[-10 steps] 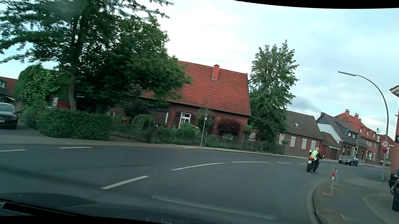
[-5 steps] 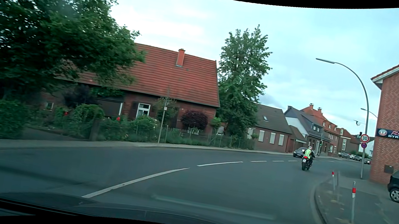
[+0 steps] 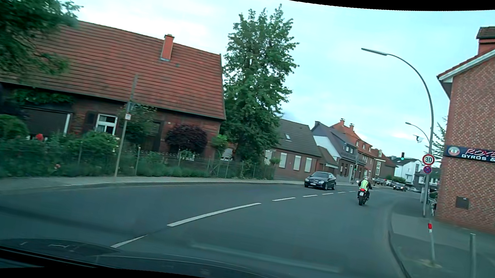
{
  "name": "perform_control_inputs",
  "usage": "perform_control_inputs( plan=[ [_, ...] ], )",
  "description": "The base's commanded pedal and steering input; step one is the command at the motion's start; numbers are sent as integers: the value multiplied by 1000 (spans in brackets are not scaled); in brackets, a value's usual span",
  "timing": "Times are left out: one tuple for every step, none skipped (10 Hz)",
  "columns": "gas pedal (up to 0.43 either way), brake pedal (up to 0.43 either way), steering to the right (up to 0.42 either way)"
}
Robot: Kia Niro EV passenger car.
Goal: Follow the waypoints while adhering to traffic rules and regulations
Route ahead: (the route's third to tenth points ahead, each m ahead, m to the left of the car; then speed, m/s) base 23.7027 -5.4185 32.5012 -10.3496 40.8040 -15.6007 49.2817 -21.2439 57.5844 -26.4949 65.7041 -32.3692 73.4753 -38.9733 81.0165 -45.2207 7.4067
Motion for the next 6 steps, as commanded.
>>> perform_control_inputs(
  plan=[
    [157, 0, 176],
    [157, 0, 173],
    [157, 0, 172],
    [157, 0, 171],
    [157, 0, 169],
    [157, 0, 164]
  ],
)
